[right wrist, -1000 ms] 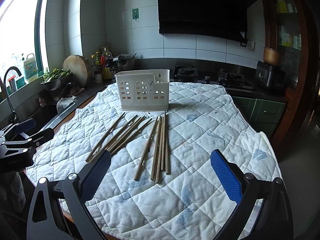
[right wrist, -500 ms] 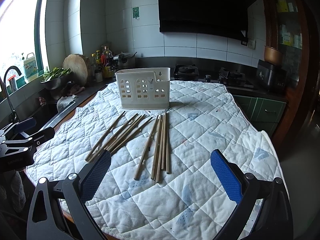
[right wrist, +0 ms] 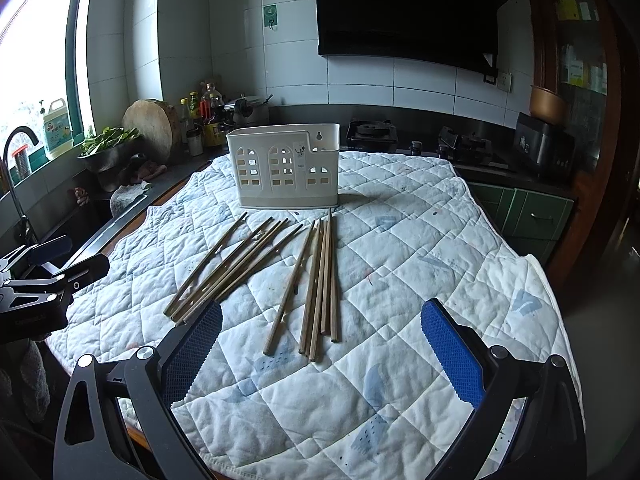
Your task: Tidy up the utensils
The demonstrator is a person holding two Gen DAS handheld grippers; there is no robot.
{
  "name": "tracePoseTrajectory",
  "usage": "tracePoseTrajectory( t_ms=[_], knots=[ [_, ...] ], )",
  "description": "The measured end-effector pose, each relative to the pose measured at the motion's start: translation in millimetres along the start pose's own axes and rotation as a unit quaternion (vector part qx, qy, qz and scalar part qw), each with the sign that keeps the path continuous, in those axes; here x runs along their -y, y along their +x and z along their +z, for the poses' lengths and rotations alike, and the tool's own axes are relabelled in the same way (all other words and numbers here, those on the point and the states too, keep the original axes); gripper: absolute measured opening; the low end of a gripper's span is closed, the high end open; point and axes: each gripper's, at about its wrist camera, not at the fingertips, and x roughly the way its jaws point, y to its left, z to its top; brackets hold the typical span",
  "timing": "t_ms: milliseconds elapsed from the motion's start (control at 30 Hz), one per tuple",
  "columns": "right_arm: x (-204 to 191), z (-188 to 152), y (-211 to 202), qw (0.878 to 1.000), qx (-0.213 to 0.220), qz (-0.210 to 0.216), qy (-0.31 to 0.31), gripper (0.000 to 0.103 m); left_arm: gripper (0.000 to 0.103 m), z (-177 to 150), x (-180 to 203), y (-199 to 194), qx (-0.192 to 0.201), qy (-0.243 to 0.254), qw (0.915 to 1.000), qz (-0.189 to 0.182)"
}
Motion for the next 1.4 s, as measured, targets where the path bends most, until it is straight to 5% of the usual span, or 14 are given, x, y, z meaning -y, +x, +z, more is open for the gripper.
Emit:
tracePoseTrajectory(
  t_ms=[800,933,1400],
  knots=[
    [13.0,-7.1,44.2,0.998,-0.054,-0.009,0.006,0.095,0.097,-3.6,-7.8,45.1,-0.052,-0.016,0.9985,-0.005],
    [16.1,-10.9,53.6,0.997,-0.072,-0.008,0.008,0.082,0.097,-5.6,-9.6,52.0,-0.061,-0.016,0.9980,-0.006],
    [19.8,-17.2,85.0,0.994,-0.110,0.000,0.010,0.063,0.076,-16.6,-18.8,82.8,-0.102,-0.029,0.9943,-0.010]
  ],
)
